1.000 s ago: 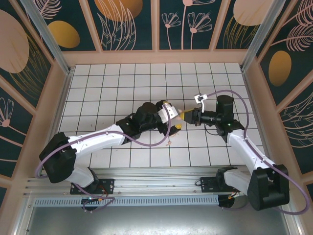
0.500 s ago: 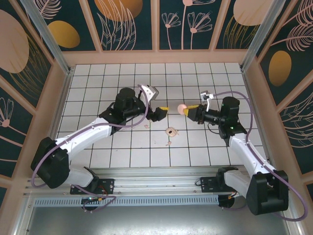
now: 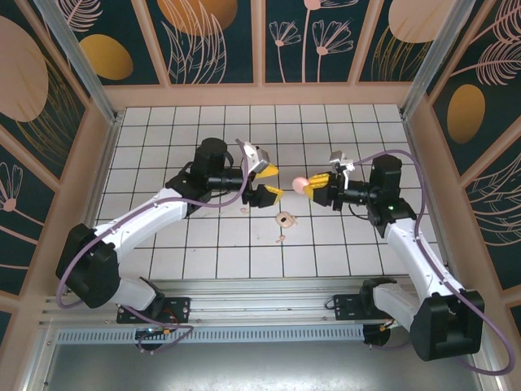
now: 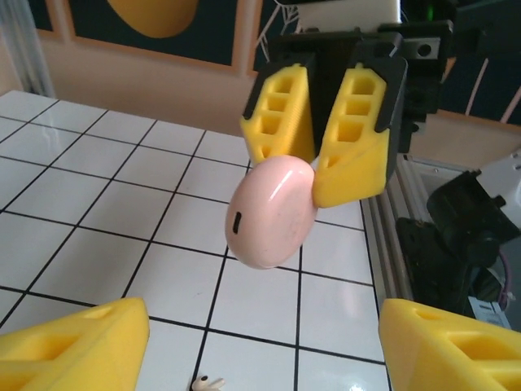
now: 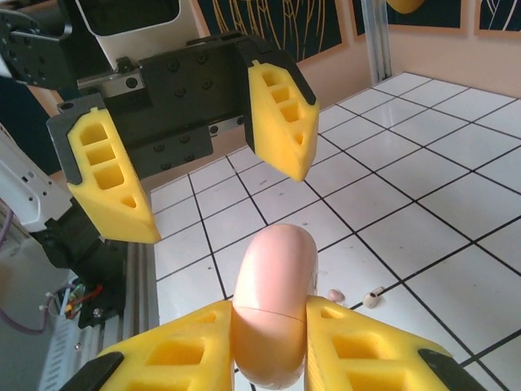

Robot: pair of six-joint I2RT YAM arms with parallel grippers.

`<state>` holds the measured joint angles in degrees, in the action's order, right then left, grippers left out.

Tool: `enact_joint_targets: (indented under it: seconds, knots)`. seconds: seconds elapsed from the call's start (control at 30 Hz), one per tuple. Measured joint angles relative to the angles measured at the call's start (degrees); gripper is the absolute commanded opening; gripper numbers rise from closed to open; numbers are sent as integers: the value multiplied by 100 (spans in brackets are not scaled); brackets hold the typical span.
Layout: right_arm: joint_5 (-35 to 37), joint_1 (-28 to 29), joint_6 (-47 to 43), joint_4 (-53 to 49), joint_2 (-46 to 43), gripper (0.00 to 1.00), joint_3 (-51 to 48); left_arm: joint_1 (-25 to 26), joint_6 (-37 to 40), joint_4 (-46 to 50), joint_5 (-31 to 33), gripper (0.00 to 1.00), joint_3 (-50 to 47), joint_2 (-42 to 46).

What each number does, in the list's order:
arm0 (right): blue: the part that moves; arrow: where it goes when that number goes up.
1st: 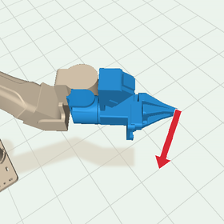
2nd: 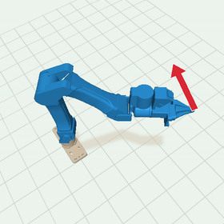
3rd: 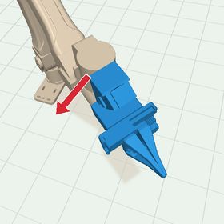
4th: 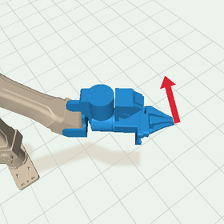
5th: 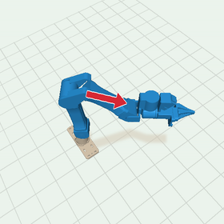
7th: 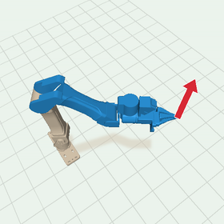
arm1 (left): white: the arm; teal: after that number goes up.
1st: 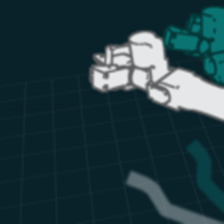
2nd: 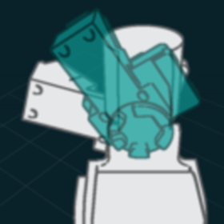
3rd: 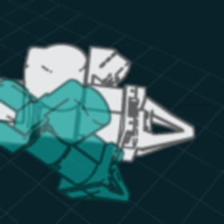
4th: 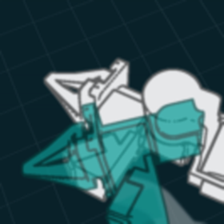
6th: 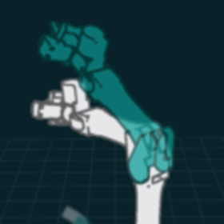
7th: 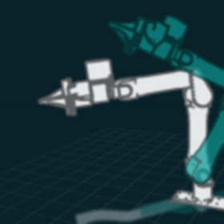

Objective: Insert the wireless bluetooth earbuds into the charging case

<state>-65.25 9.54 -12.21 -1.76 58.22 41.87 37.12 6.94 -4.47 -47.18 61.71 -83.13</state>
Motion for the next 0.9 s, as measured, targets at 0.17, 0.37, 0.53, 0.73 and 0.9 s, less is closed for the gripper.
enact_joint_targets:
  seconds: [0.17, 0.37, 0.53, 0.73, 0.9]
  knots:
    - [321, 315, -979, -702, -7, 21, 234, 0, 732, 651, -2, 74, 188, -7]
    - [603, 787, -2258, -1060, -221, 20, 245, 0, 1572, 1252, 168, 73, 249, 15]
    - [697, 1032, -2929, -1117, -219, 20, 249, 0, 2216, 1650, 197, 71, 249, 127]
    - [756, 1235, -3320, -1362, 138, 20, 428, 17, 2763, 1840, 221, 72, 247, 326]
    - [807, 1379, -3445, -1416, 337, 20, 505, 90, 3126, 1939, 221, 67, 247, 404]
